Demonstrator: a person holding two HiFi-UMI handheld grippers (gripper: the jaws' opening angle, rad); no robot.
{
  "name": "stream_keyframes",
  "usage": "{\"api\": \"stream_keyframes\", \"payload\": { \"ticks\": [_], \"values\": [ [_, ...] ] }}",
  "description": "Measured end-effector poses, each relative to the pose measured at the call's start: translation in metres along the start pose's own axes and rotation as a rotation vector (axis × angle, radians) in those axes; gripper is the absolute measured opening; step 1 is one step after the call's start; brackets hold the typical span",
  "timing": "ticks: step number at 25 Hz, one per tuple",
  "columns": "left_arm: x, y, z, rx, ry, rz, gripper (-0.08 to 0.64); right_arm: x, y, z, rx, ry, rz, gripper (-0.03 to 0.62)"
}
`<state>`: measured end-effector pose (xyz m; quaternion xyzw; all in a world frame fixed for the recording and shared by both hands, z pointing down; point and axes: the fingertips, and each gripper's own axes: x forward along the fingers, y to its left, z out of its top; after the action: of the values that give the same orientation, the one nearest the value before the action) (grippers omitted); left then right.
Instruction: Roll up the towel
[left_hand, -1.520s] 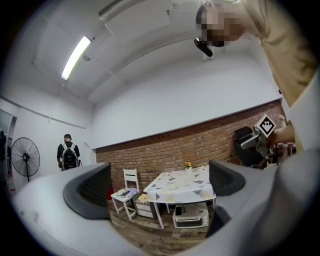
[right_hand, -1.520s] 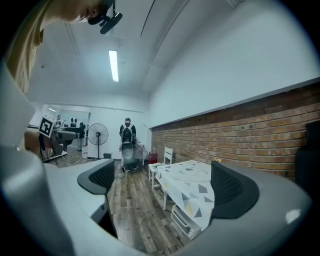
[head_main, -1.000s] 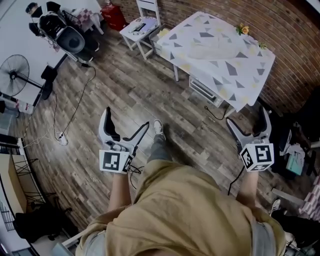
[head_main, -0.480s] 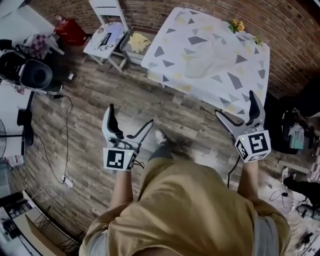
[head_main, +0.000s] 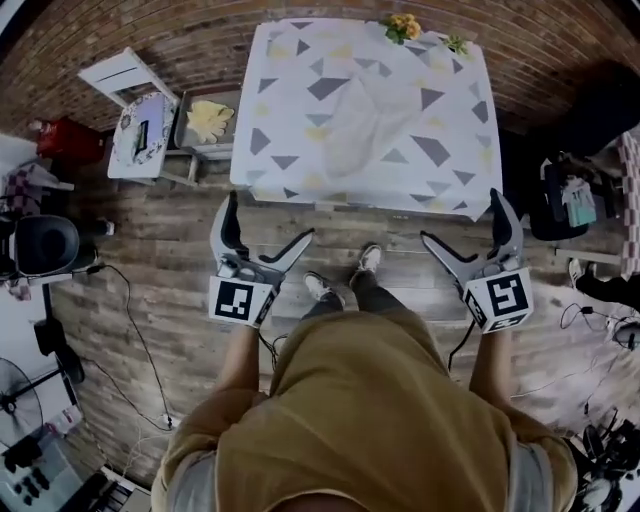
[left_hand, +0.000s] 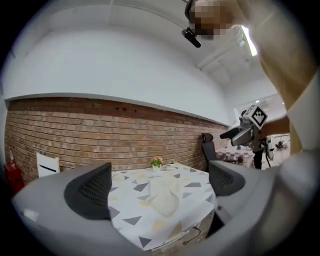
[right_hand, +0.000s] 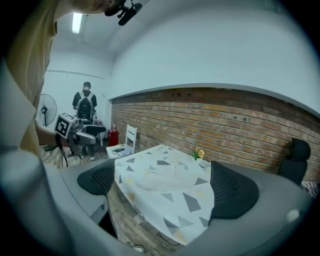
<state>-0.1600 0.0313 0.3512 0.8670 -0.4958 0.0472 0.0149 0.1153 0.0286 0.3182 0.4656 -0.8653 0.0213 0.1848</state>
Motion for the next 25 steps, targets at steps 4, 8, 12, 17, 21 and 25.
{"api": "stream_keyframes", "payload": {
  "ticks": [4, 8, 12, 17, 21, 25],
  "values": [
    [0.042, -0.023, -0.001, 0.008, 0.034, -0.022, 0.635, 0.011, -0.028, -0.017, 0.036, 0.017, 0.045, 0.572],
    [0.074, -0.031, -0.008, 0.032, 0.025, -0.017, 0.635, 0.037, -0.050, -0.026, 0.017, -0.008, 0.105, 0.571],
    [0.092, -0.028, -0.014, 0.046, 0.065, 0.012, 0.635, 0.060, -0.058, -0.028, -0.001, -0.004, 0.164, 0.571],
    [0.096, -0.012, -0.023, 0.091, 0.100, 0.002, 0.634, 0.082, -0.058, -0.026, -0.022, 0.012, 0.192, 0.571],
    [0.100, -0.001, -0.042, 0.087, 0.133, -0.060, 0.634, 0.097, -0.043, -0.030, -0.065, 0.060, 0.187, 0.571],
    [0.110, 0.005, -0.058, 0.115, 0.166, -0.159, 0.634, 0.110, -0.012, -0.040, -0.070, 0.100, 0.202, 0.569]
  ]
}}
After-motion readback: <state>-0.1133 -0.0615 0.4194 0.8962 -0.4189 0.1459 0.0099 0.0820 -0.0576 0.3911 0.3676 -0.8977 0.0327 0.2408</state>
